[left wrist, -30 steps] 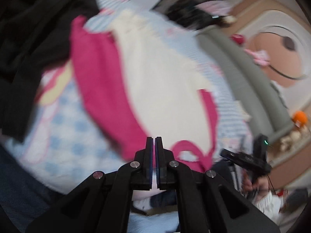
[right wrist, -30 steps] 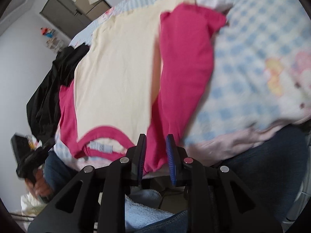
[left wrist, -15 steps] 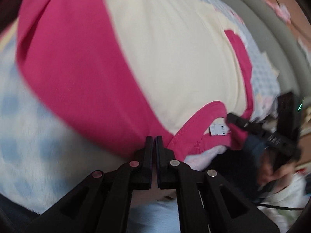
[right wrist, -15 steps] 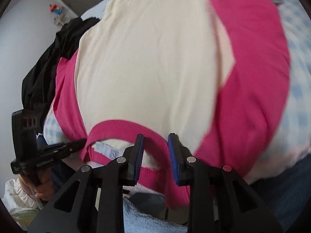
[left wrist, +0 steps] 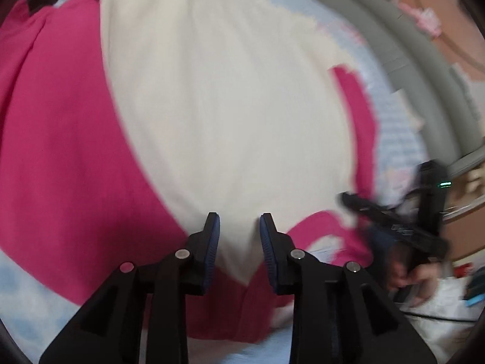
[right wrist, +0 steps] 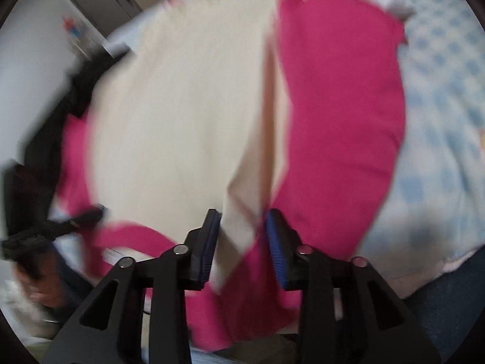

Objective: Fold clothes

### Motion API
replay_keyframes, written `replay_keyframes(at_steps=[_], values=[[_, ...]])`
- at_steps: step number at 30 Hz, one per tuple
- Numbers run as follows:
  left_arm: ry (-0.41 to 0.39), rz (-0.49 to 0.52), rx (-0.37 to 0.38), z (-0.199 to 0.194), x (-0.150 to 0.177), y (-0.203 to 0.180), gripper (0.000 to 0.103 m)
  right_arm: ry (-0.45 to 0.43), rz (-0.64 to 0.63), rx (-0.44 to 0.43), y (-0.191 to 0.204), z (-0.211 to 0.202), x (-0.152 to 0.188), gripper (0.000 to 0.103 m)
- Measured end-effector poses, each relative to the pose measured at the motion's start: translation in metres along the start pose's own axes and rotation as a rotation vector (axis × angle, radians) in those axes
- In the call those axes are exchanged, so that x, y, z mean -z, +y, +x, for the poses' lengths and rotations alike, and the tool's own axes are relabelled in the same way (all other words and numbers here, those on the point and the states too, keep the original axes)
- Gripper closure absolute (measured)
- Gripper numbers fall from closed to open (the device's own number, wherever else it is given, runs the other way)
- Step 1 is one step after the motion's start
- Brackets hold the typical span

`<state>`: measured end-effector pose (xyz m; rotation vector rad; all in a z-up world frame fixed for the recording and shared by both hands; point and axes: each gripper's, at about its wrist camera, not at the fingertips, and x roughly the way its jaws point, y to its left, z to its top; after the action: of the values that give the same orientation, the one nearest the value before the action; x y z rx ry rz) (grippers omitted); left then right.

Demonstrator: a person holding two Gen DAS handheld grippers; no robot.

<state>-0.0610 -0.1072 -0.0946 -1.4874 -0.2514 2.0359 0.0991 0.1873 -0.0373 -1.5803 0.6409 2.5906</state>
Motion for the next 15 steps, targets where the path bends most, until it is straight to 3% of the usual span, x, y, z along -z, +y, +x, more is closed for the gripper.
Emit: replay_keyframes(at_steps=[2, 4, 7, 11, 13, 15], values=[[-0.014, -0.017, 0.008, -0.009, 0.007, 0.002, 0.077, -0.047, -0.002, -0.012, -0.007, -0.013, 0.008, 0.074], [0.005, -0.043, 0.011, -0.014, 0.009, 0.004, 0.077, -0.024, 0.024, -0.016, -0.018, -0.023, 0.013, 0.074], [0.008, 0.009, -0.021, -0.022, 0.004, -0.01, 0.075, 0.02, -0.031, -0.021, -0.023, -0.037, 0.014, 0.073], [-0.043, 0.102, -0.074, -0.019, -0.026, -0.048, 0.074, -0.072, -0.076, -0.006, -0.012, -0.059, -0.009, 0.07], [-0.056, 0.141, -0.09, -0.014, -0.045, -0.062, 0.074, -0.144, -0.095, 0.056, -0.015, -0.064, -0.038, 0.055], [-0.057, 0.174, -0.081, -0.005, -0.062, -0.079, 0.074, -0.188, -0.112, 0.141, -0.019, -0.057, -0.069, 0.046]])
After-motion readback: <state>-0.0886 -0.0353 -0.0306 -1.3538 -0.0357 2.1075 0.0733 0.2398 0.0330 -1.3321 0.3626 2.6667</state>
